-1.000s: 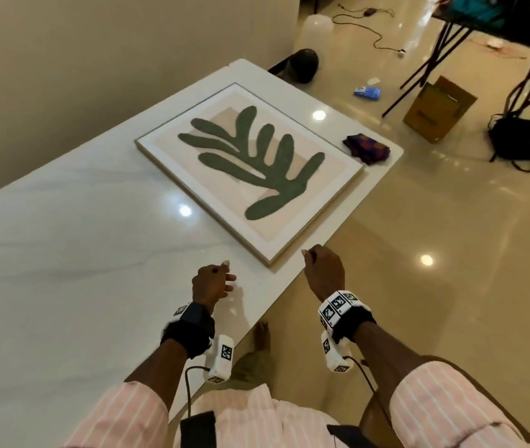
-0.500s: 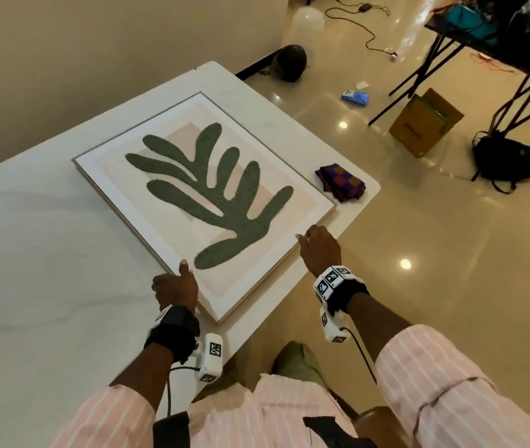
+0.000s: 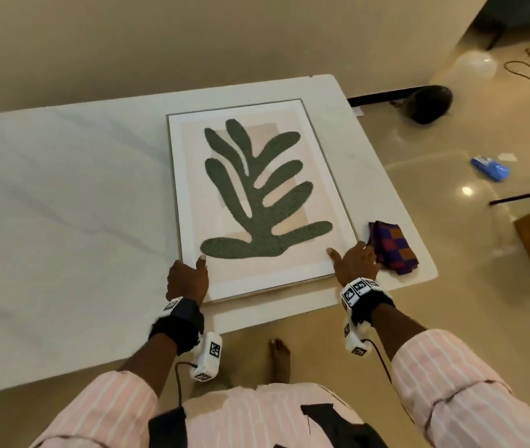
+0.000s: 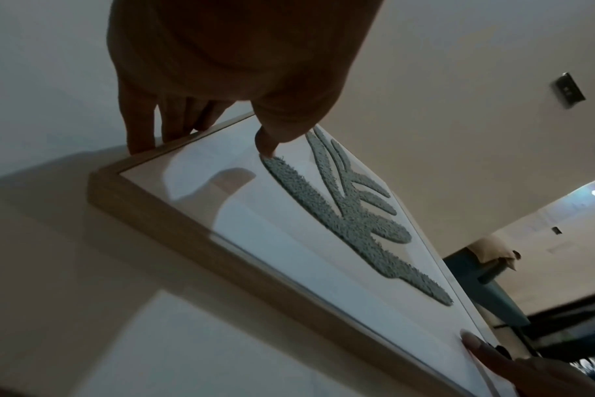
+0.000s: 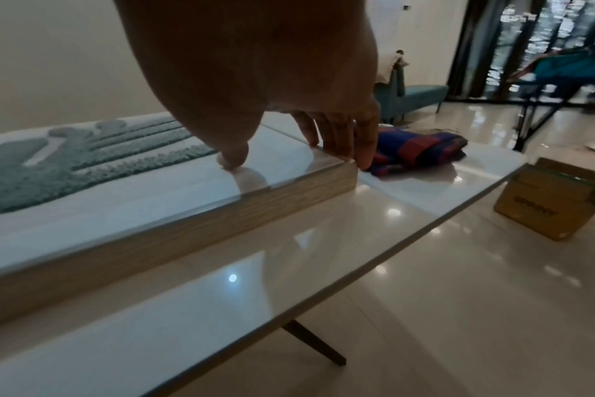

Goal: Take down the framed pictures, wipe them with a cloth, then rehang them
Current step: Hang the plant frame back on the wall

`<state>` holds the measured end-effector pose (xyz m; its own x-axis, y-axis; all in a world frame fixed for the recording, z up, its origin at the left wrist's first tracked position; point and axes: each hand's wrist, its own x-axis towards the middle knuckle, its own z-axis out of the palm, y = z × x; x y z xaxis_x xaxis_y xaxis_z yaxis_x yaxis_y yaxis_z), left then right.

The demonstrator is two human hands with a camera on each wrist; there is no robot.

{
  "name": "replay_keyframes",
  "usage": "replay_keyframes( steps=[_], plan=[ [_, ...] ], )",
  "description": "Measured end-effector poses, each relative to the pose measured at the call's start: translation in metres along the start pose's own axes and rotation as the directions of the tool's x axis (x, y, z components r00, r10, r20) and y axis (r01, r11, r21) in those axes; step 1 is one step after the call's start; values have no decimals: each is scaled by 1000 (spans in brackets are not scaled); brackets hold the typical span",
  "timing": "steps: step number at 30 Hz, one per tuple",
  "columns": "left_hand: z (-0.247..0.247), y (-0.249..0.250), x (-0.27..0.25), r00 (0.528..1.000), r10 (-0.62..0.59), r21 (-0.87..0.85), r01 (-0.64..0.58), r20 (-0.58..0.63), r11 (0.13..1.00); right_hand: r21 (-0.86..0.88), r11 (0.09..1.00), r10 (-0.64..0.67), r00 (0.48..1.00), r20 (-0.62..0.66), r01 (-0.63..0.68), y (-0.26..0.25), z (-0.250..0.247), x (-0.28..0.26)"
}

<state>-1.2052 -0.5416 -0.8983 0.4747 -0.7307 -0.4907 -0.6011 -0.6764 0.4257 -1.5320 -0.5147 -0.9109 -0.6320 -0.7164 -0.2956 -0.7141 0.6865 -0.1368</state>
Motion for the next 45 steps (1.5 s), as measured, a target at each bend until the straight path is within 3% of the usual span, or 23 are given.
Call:
replay_keyframes(
  steps=[4,9,15,20,26,35,45],
  plan=[
    [10,-7,-15,1000,-22,-72,21,-20,997,-3,1000,-28,1000,11,28,4,-4,9],
    [5,-12,-18,999,-40,-90,39,-2,995,37,999,35,999,26,-36,-4,-10,11],
    [2,-12,-6,987,-148,-157,156,63,975,41,994,103,993,54,-105,-14,-18,11],
    [-2,-9,-6,966,-243,-100,252,89,963,22,991,126,981,147,-130,-8,-24,14],
    [-12,-23,-8,954,-293,-136,299,66,944,277,945,93,955,281,-173,16,-34,30],
    [-21,-40,-31,966,-257,-175,249,-21,952,331,923,162,978,128,-196,16,-31,5],
    [-47,-99,-57,899,-409,-295,353,-157,888,284,957,22,991,130,-59,-23,-20,-35]
  ],
)
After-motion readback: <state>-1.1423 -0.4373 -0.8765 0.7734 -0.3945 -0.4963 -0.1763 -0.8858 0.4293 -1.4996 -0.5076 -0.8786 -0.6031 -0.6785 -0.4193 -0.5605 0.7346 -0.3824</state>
